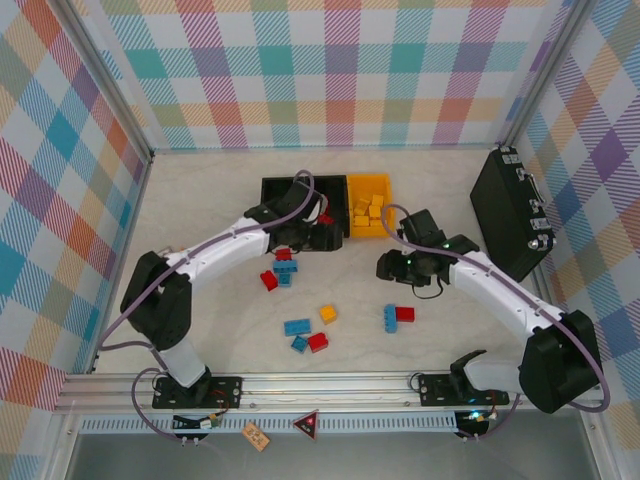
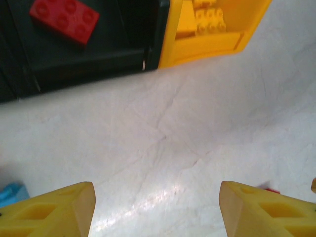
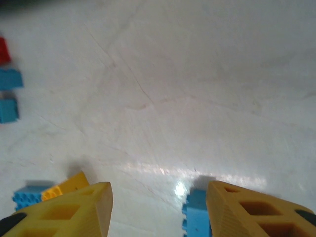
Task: Sort the legos into containers by color
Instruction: Pick up the lego from the bottom-center of the table.
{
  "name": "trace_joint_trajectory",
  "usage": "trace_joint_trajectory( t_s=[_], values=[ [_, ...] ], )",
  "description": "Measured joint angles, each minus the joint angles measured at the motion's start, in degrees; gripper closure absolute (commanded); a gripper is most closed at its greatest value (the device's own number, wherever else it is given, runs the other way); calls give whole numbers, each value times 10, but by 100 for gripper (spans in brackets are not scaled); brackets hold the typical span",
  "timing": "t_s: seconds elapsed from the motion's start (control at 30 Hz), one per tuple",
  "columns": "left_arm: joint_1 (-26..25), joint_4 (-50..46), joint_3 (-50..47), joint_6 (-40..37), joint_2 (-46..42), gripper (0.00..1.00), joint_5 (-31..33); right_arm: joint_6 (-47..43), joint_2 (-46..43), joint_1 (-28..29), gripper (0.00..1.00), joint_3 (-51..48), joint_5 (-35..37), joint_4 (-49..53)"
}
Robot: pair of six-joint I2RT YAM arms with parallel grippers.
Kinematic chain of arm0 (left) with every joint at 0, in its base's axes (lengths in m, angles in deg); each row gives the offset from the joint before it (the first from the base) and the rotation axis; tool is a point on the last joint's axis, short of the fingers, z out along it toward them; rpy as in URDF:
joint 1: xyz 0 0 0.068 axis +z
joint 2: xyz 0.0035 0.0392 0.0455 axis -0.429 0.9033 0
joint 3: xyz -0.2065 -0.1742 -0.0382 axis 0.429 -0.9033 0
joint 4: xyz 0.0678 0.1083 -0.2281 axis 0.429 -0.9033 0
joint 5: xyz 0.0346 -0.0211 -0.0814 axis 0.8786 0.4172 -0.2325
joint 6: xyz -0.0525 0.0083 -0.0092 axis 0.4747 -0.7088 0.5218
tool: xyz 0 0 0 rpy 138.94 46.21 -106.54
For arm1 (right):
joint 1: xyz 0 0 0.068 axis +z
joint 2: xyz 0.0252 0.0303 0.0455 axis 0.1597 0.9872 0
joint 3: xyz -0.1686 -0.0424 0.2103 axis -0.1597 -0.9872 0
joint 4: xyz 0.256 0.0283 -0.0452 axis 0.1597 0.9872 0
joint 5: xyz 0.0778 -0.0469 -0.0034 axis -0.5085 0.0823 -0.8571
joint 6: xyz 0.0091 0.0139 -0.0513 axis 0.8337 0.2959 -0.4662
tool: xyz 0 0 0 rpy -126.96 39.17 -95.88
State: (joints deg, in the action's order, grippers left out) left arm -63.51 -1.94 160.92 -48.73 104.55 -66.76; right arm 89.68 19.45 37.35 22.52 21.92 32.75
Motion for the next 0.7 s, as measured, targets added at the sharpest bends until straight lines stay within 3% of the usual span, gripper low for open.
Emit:
trace_joint_trajectory(
  t_s=[0.4, 0.7],
  values=[
    [0, 27, -148, 24, -108, 33, -61, 71, -19, 91, 49, -57, 35, 101],
    [0, 17, -197, 28, -140, 34, -62, 121, -20, 130, 49, -88, 35, 107]
  ],
)
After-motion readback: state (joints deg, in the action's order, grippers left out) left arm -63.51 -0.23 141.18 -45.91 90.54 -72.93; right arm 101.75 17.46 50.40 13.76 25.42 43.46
